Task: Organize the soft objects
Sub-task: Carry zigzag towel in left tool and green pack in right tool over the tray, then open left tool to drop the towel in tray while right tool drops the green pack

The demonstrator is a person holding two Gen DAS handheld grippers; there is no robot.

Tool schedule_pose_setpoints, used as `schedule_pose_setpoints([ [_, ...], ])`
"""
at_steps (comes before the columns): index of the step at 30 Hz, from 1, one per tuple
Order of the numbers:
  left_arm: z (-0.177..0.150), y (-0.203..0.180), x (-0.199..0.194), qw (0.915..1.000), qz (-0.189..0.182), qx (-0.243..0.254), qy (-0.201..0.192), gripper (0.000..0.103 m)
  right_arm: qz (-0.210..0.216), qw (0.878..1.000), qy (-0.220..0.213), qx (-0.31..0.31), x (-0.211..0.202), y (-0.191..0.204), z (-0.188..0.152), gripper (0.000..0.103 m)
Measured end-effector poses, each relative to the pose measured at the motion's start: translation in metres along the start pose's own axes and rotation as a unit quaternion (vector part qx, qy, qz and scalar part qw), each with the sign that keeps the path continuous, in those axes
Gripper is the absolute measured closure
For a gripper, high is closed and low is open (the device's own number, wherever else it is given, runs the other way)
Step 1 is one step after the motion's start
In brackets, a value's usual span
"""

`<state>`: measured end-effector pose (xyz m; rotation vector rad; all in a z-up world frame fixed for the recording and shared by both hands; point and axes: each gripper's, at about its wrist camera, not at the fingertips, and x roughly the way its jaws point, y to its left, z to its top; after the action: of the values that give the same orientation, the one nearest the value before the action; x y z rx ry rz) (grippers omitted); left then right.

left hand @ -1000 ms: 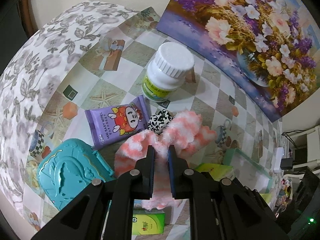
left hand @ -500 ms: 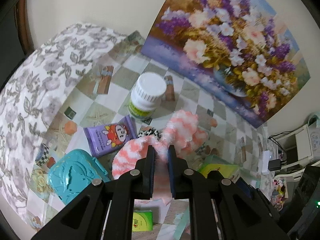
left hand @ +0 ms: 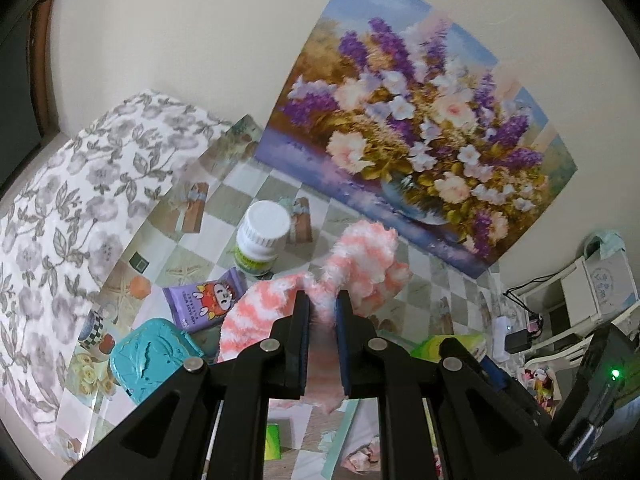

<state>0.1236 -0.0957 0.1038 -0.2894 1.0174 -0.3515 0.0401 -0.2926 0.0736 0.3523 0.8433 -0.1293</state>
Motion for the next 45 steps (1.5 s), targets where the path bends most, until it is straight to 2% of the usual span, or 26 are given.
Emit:
schedule_pose_setpoints([
  [5, -0.005, -0.021, 0.0, 0.9997, -0.008, 0.022, 0.001, 0.09, -0.031, 0.999, 0.001, 0.028, -0.007, -0.028, 0.004, 0.051],
  [9, -0.014, -0.043, 0.01, 0.9988, -0.007, 0.047, 0.01, 0.09, -0.092, 0.995, 0.001, 0.043, -0.009, -0.053, 0.006, 0.051],
  [13, -0.027, -0.068, 0.027, 0.9967, -0.019, 0.072, 0.032, 0.09, -0.112, 0.991, 0.009, 0.07, -0.01, -0.08, 0.004, 0.051],
  [18, -0.051, -0.107, 0.045, 0.9898, -0.04, 0.123, 0.059, 0.09, -0.184, 0.977, 0.031, 0.107, -0.007, -0.121, -0.003, 0.051],
  [24, -0.081, -0.139, 0.07, 0.9809, -0.048, 0.162, 0.096, 0.09, -0.195, 0.968, 0.048, 0.149, -0.008, -0.159, -0.013, 0.051],
  [29, -0.096, -0.149, 0.085, 0.9782, -0.04, 0.171, 0.111, 0.09, -0.212, 0.963, 0.058, 0.158, -0.004, -0.172, -0.019, 0.051],
  [41, -0.103, -0.132, 0.119, 0.9794, 0.002, 0.153, 0.131, 0.09, -0.201, 0.962, 0.1, 0.158, 0.027, -0.177, -0.032, 0.051],
  [45, -0.108, -0.127, 0.129, 0.9771, 0.014, 0.151, 0.149, 0.084, -0.21, 0.959, 0.118, 0.147, 0.037, -0.176, -0.036, 0.051],
])
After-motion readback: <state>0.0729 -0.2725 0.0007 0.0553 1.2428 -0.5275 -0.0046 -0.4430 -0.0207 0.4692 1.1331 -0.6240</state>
